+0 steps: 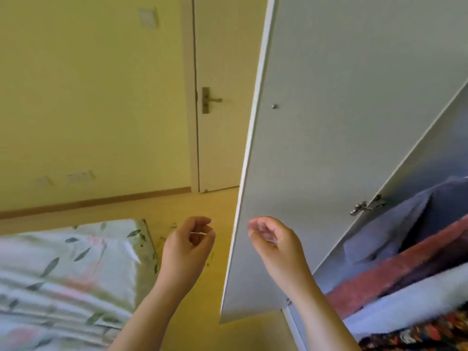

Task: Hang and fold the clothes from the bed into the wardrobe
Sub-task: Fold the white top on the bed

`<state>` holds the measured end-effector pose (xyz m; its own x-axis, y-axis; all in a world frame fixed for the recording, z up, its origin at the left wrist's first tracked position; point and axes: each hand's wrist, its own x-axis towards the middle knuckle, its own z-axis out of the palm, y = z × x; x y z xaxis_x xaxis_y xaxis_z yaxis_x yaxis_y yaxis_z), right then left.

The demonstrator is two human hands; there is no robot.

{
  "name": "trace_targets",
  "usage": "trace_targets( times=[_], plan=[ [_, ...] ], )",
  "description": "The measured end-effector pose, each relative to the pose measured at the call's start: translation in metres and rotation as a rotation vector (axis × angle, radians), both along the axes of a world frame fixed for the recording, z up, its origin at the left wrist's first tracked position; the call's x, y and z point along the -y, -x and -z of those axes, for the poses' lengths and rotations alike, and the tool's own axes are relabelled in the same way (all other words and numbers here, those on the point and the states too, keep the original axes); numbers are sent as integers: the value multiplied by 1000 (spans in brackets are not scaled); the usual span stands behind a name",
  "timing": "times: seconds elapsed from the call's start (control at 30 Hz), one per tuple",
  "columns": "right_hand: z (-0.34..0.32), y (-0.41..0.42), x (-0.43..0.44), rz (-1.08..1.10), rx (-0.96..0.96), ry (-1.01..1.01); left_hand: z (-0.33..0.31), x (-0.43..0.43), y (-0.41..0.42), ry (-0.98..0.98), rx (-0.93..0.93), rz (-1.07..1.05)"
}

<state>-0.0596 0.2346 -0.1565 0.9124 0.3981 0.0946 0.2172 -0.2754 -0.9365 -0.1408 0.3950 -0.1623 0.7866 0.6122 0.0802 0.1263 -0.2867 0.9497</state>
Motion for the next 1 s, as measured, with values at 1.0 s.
trace_targets(
  times=[1.0],
  plan=[
    [-34, -131, -340, -503, 56, -100, -22, -255, -65, -6, 90, -499]
  ],
)
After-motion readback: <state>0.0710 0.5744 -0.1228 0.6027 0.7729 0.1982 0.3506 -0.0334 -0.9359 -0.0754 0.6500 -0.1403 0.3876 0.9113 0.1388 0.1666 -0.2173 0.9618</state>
